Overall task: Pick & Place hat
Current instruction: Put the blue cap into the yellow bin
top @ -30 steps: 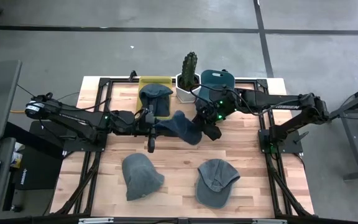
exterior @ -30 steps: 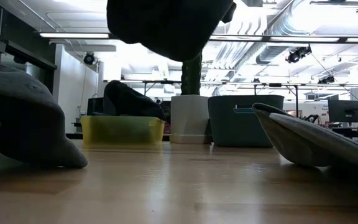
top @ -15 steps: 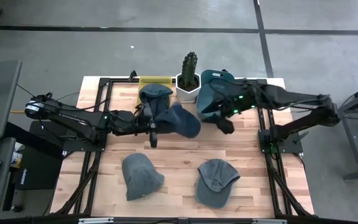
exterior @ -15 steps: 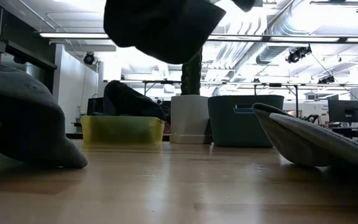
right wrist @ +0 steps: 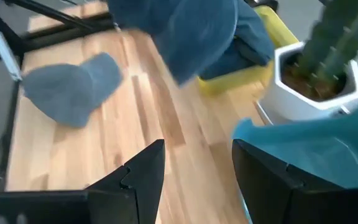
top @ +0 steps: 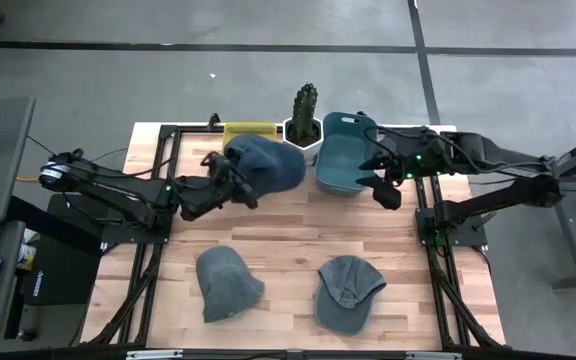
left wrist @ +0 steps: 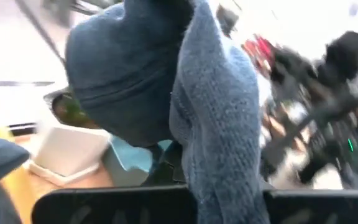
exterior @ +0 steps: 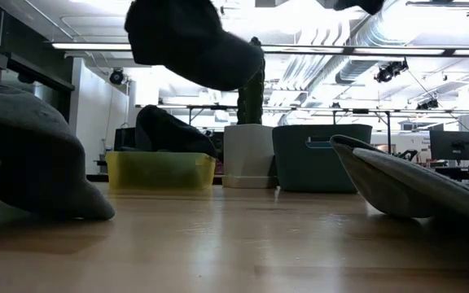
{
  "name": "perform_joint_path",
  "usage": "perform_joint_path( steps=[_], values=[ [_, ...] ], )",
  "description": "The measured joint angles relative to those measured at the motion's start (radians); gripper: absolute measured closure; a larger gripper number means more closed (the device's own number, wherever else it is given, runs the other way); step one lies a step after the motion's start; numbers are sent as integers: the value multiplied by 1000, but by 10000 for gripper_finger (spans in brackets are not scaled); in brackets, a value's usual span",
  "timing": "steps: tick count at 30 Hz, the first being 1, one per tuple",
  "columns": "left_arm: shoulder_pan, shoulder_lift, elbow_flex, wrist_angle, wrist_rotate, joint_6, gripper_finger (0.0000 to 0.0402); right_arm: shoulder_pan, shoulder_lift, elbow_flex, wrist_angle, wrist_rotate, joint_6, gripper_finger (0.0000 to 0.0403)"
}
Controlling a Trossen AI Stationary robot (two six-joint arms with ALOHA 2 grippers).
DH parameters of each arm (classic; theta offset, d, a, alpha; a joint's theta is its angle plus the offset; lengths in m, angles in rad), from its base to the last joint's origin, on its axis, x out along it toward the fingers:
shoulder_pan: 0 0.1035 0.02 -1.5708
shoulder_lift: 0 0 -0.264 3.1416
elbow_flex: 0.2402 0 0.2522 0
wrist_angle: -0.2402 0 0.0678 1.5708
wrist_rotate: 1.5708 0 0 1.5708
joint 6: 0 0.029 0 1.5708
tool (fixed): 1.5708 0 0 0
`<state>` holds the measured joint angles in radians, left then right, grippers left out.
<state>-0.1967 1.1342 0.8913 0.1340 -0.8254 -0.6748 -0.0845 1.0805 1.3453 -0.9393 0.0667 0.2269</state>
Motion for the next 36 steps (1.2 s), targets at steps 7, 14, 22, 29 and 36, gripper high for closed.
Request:
perform_joint_path(
  steps=[7,14,22,29,36],
  values=[
    [1,-3,0,59,-314,-182,401,0,-8,0,-78,53,0,221],
    [50,-3,0,208,-496,-215,401,0,-8,0,-75,79,-32,221],
    [200,11,0,356,-442,-226,401,0,-8,0,-74,129,-78,221],
    [297,71,1,381,-544,-438,401,0,-8,0,-78,147,-103,221],
    [400,184,-2,412,-539,-769,401,0,-8,0,-127,168,-138,221]
  ],
)
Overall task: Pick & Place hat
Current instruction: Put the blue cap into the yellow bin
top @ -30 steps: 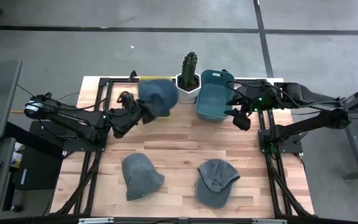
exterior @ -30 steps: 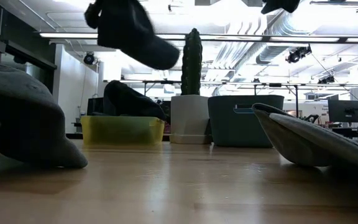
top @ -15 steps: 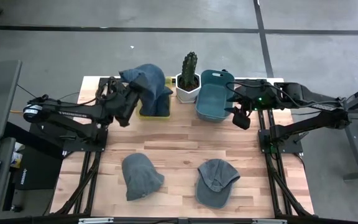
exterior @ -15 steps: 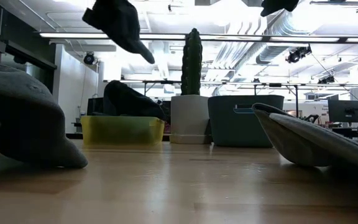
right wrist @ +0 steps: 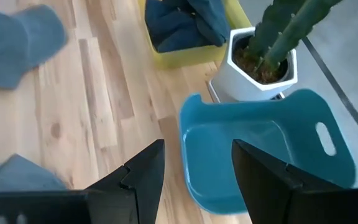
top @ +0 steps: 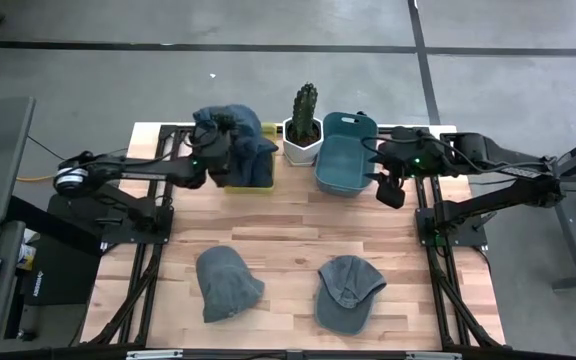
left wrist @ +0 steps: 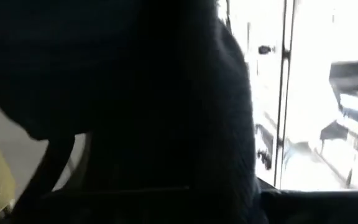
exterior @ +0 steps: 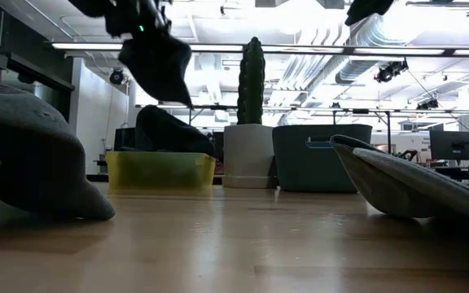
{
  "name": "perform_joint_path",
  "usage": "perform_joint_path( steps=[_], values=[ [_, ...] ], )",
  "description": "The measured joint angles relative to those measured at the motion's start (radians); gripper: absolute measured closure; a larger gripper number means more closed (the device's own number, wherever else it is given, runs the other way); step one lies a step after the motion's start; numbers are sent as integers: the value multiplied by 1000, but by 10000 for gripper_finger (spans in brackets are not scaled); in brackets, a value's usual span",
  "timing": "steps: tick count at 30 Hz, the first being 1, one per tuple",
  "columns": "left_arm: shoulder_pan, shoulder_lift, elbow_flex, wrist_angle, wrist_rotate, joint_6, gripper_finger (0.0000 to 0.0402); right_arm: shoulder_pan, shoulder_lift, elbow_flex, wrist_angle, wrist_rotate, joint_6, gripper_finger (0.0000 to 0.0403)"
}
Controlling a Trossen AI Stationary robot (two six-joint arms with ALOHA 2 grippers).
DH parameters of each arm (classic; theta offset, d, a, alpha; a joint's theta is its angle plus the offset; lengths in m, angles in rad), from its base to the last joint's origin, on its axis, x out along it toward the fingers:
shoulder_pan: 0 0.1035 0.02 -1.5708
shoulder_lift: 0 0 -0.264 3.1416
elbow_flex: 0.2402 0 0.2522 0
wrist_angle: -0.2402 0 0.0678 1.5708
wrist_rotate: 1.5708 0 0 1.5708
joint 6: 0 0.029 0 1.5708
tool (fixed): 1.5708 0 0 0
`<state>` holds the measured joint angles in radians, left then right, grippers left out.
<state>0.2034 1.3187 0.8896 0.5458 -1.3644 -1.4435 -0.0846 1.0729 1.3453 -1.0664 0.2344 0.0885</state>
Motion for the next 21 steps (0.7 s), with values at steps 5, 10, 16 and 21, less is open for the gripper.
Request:
perform_joint_path(
  steps=[5,10,16,21],
  values=[
    [45,101,-1,91,-9,-142,401,0,0,0,-40,3,-12,221],
    [65,163,0,111,-54,-253,401,0,0,0,-64,3,-19,221],
    [77,198,0,106,-97,-334,401,0,0,0,-76,3,-19,222],
    [79,216,0,99,-97,-341,401,0,0,0,-77,3,-27,222]
  ],
)
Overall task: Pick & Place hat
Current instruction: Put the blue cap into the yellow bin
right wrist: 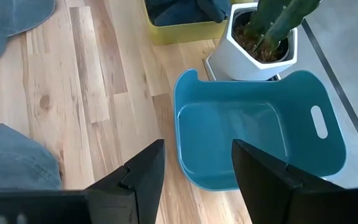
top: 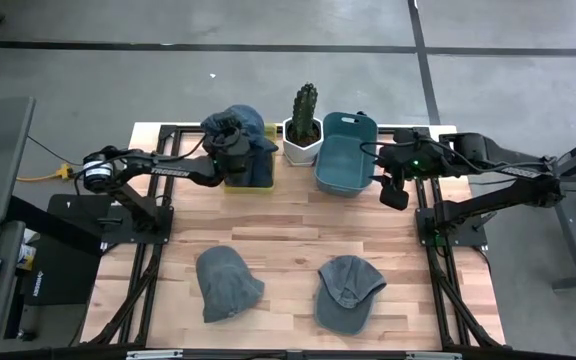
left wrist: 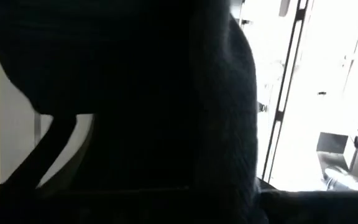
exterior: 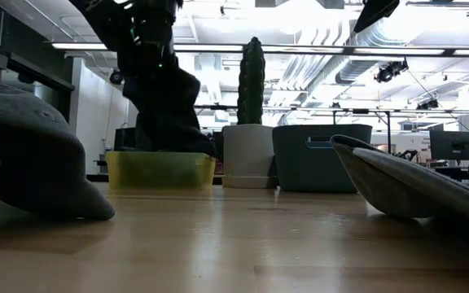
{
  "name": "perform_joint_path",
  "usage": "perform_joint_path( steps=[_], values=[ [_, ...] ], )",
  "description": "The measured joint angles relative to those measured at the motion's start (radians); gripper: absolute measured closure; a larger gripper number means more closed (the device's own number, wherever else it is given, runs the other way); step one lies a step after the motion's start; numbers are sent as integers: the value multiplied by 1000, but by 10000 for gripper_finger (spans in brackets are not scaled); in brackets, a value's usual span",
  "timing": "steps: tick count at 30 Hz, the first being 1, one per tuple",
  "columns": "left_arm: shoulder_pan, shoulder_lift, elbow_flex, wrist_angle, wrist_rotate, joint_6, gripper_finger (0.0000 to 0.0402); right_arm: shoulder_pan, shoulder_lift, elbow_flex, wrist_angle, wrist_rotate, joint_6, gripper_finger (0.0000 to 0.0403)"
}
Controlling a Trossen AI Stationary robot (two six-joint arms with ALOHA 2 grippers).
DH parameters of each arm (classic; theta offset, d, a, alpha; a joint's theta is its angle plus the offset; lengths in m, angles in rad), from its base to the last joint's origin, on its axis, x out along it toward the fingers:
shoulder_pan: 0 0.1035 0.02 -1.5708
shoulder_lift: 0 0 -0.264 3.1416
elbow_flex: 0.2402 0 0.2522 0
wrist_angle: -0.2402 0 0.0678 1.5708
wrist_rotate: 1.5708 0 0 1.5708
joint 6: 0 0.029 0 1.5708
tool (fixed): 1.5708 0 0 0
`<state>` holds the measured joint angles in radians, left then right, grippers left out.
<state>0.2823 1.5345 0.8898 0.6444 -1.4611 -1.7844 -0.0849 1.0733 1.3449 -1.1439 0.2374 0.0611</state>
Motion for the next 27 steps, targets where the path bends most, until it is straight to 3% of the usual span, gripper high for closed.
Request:
perform_joint_path(
  steps=[5,13,22,27],
  values=[
    [0,21,1,-47,3,-18,401,0,0,0,0,3,-2,222],
    [0,112,2,-104,-5,-211,401,0,0,0,-4,0,4,221],
    [0,197,-1,-235,73,-390,401,0,0,0,-32,-1,8,222],
    [0,210,1,-258,105,-413,401,0,0,0,-36,-1,9,222]
  ],
)
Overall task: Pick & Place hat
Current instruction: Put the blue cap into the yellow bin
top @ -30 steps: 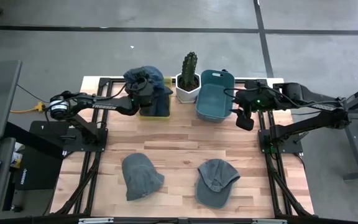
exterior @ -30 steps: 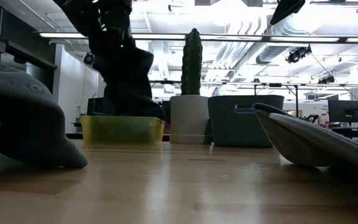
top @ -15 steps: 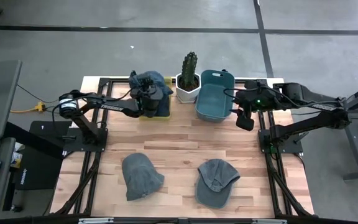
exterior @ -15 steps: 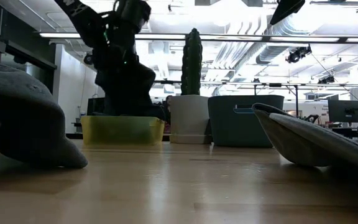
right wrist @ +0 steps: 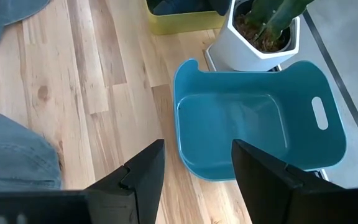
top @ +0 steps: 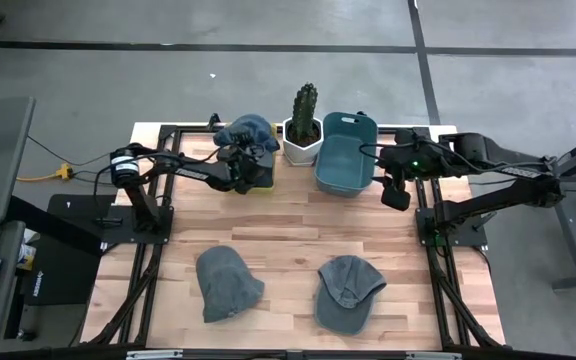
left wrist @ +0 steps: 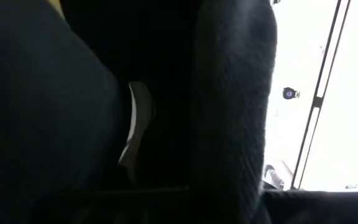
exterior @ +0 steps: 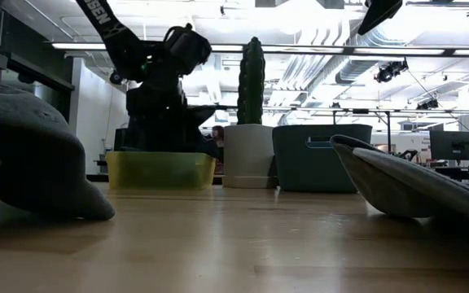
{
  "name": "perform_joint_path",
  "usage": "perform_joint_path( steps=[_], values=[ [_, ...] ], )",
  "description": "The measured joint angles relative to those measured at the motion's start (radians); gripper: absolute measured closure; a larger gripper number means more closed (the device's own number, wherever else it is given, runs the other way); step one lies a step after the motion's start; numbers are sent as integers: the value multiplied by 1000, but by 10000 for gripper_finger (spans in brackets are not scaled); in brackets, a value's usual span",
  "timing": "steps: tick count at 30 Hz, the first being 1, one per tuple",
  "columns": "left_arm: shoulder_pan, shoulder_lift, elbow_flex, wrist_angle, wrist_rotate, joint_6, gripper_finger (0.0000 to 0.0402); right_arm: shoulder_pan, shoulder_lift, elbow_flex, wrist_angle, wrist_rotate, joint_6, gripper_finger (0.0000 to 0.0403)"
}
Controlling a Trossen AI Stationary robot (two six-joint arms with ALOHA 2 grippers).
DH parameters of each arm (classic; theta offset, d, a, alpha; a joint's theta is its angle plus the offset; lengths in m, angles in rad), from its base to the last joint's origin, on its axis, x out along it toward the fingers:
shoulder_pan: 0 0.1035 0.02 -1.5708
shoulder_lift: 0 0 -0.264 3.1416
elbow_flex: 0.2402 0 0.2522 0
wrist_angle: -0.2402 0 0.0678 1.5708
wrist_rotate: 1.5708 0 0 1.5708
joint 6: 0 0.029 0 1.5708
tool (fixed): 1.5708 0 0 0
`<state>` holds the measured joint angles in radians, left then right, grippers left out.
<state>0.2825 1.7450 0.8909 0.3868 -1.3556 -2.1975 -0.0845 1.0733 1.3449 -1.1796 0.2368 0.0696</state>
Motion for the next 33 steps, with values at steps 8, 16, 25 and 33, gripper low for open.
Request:
perform_joint_path(
  steps=[8,16,25,33],
  values=[
    [-1,-1,0,15,-11,18,402,0,0,0,-7,0,4,222],
    [-1,-1,0,33,56,52,399,0,0,0,-7,0,5,221],
    [-17,-1,0,33,9,76,335,0,0,0,-7,0,5,222],
    [-29,-1,0,95,16,72,266,0,0,0,-7,0,3,221]
  ],
)
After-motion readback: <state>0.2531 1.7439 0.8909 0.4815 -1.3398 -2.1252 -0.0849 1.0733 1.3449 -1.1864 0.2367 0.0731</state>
